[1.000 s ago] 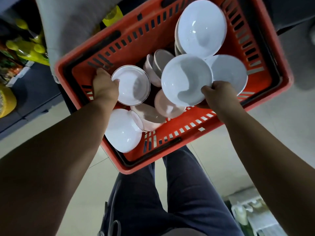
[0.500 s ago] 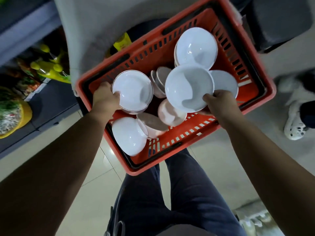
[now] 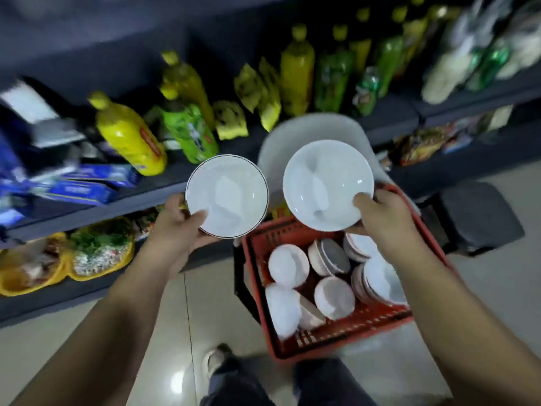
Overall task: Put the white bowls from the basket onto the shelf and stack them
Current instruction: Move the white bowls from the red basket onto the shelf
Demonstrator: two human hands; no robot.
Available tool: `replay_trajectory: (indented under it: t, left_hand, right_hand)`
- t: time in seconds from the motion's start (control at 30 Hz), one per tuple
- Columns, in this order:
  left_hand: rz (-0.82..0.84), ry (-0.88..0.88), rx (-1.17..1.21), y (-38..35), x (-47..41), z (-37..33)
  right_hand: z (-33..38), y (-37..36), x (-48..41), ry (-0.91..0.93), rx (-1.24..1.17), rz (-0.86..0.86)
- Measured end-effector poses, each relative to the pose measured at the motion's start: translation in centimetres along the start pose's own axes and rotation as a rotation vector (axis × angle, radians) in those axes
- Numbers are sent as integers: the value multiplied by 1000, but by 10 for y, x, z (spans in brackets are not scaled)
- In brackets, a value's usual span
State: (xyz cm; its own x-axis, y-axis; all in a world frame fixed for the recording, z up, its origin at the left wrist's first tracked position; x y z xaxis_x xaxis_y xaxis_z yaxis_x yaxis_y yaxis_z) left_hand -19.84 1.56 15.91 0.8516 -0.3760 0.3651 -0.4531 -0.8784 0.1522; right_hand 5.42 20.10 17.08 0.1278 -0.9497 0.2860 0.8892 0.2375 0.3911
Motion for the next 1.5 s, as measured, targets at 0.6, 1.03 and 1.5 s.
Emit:
replay_trajectory:
  t: [0.6,1.03,1.5]
  left_hand:
    - [-148,-287,350,336,-51,-158]
    - [-116,-219,401,329,-112,-209]
    - [-59,-129,322,204,-262,-293]
  right_hand:
    - [219,-217,190,78,-556,282]
    - [291,-270,149,51,-619,310]
    - [357,-331,-32,-5,-488,298]
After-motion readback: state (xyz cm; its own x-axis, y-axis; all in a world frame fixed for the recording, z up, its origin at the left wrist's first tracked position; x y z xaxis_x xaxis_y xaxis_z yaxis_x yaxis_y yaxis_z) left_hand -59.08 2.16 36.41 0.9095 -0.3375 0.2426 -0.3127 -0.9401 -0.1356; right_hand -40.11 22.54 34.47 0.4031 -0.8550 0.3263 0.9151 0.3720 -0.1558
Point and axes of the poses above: each hand's wrist, its own x-axis away from the middle knuckle, its own y-axis out of the back of the hand, z = x × y, the point moved 10 cm from there along -x, towards the middle knuckle, and after that the axes turned 11 degrees about -z, right-handed, at the moved point
